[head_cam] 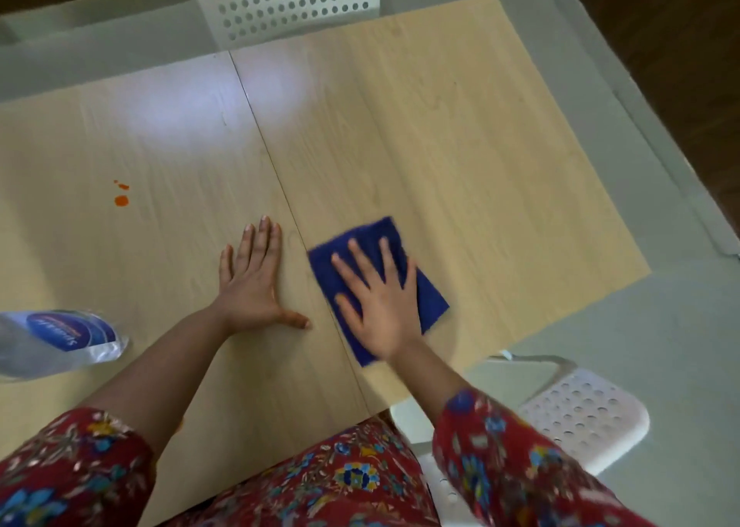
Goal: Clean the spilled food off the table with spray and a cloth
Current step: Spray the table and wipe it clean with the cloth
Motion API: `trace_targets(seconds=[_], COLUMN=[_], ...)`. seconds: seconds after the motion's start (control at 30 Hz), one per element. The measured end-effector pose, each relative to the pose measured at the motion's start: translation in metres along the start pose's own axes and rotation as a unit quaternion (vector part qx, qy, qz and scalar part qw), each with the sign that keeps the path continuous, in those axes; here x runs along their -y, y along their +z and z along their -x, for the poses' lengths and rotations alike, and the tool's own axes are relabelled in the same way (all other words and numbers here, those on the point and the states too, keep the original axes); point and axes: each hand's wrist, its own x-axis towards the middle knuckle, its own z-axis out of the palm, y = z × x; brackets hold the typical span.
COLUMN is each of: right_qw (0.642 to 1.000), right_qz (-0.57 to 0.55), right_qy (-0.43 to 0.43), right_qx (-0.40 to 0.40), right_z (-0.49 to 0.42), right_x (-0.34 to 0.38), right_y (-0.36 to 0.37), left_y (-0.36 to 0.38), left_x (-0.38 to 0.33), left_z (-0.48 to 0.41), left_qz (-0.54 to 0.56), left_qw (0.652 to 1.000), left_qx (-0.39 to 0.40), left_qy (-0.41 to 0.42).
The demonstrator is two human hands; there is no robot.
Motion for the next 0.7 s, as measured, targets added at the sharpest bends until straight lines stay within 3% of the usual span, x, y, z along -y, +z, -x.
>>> trace_targets(seconds=[0.07, 0.17, 0.3, 0.4, 0.47, 0.57, 0.7], right_qw=[1.0, 0.983, 0.919, 0.881, 0.896, 0.957, 0.994], right_qz=[-0.009, -0.009, -0.047, -0.087, -0.087, -0.058, -0.01], right_qy=[-0.003, 0.178, 0.39, 0.465, 0.435, 0.284, 0.107], right_qx=[-0.007, -0.037, -0.024, -0.025, -0.01, 0.006, 0.028], right_z=[0.041, 0.046, -0.025, -0.097, -0.139, -0.18, -0.157], right_x=[-0.022, -0.08, -0.149, -0.173, -0.162, -0.105, -0.032], right_y=[0.002, -0.004, -0.024, -0.04, -0.046, -0.044, -0.027], left_y=[0.0, 0.001, 0.005, 0.007, 0.009, 0.013, 0.015], left_x=[0.0, -0.001, 0.001, 0.004, 0.006, 0.011, 0.012], left_z=[-0.001, -0.001, -0.004, -0.007, -0.009, -0.011, -0.012], left_qz=[-0.001, 0.0, 0.002, 0.0, -0.002, 0.002, 0.012], left_qw=[1.0, 1.0, 1.0, 1.0, 1.0, 0.999, 0.998], left_qx=[0.001, -0.002, -0.013, -0.025, -0.025, -0.038, -0.05], left_qy=[-0.003, -0.01, -0.012, -0.009, -0.002, 0.005, 0.026])
